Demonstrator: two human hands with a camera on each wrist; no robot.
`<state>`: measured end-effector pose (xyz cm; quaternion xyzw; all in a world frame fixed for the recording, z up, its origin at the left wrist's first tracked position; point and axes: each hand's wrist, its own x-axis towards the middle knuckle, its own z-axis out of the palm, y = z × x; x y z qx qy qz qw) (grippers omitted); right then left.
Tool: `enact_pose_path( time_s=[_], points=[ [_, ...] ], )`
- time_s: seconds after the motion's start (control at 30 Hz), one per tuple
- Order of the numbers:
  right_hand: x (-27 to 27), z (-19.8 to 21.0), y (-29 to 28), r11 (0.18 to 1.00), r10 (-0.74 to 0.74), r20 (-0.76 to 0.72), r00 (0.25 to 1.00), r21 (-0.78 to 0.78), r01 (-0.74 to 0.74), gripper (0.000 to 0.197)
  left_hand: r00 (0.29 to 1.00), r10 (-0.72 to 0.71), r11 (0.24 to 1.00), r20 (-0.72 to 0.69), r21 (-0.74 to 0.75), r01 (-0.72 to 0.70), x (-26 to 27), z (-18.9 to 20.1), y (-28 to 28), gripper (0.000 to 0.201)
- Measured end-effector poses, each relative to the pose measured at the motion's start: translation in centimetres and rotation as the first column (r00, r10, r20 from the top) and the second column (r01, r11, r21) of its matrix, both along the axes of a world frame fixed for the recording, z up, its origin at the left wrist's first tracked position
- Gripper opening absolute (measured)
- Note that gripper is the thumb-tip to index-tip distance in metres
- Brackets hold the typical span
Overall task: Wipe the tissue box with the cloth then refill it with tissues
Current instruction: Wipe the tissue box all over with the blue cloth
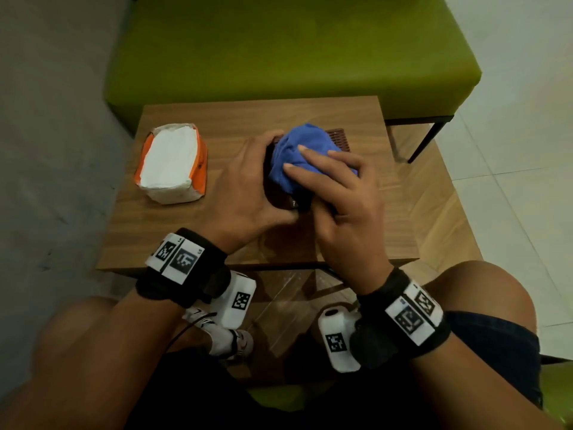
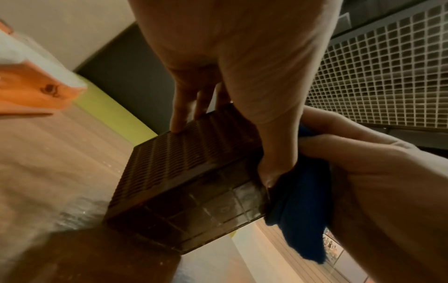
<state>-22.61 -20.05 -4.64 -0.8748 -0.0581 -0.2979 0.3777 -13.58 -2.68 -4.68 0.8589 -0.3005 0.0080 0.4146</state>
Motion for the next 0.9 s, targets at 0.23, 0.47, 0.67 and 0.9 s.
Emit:
enact_pose_path(
  time_s=[0.23,0.47,0.67,0.9],
  points=[
    [0.1,-0.4,-2.5,0.962,-0.114,0.003,0.993,-0.251,0.111,0.040,0.998,0.038,0.988,-0.047,-0.148,-0.045,-0.6,-1.6,0.9,0.104],
    [-2.8,-0.1,2.3,0.934,0.001,-0.007,1.000,-0.358,-0.004,0.029,0.994,0.034,0.965,-0.107,-0.254,-0.060,-1.5,-1.4,-0.4,0.073],
    [-1.1,0.1,-2.4,0.938,-0.307,0.041,0.951,-0.156,0.309,0.038,0.996,0.035,0.971,-0.087,-0.232,-0.054,-1.1,-0.9,0.1,0.101],
    [-3.5,-0.4,0.3,0.938,-0.014,0.059,0.998,-0.345,0.034,0.027,0.994,0.024,0.952,-0.103,-0.301,-0.055,-1.3,-0.9,-0.4,0.085]
  ],
)
